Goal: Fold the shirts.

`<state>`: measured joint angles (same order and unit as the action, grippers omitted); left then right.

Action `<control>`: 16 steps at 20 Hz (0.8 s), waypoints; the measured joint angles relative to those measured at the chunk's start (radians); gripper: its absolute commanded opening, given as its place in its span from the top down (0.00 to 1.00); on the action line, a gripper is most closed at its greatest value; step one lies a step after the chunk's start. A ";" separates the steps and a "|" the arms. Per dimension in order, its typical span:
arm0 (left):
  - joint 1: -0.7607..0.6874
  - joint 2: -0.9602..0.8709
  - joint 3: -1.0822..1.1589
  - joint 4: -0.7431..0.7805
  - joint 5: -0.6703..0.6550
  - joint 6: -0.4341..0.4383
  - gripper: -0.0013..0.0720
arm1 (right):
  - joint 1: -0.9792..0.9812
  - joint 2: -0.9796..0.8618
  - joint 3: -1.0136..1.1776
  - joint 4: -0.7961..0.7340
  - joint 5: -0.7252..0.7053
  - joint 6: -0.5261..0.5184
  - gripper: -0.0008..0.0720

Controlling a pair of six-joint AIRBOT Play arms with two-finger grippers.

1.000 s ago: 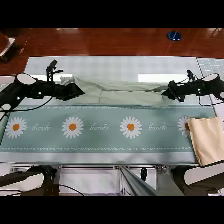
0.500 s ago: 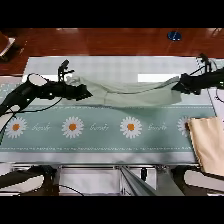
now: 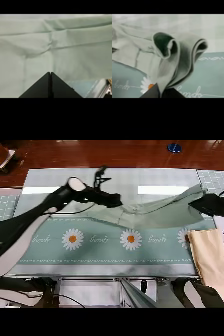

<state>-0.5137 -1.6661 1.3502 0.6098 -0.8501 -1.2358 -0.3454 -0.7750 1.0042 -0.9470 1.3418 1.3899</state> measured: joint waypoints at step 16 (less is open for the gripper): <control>-0.140 -0.277 0.465 0.106 -0.205 -0.243 0.95 | 0.039 0.074 -0.013 0.082 0.014 0.042 0.96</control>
<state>-0.6533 -1.9430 1.8149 0.7158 -1.0550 -1.4784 -0.3065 -0.7013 0.9916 -0.8646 1.3560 1.4322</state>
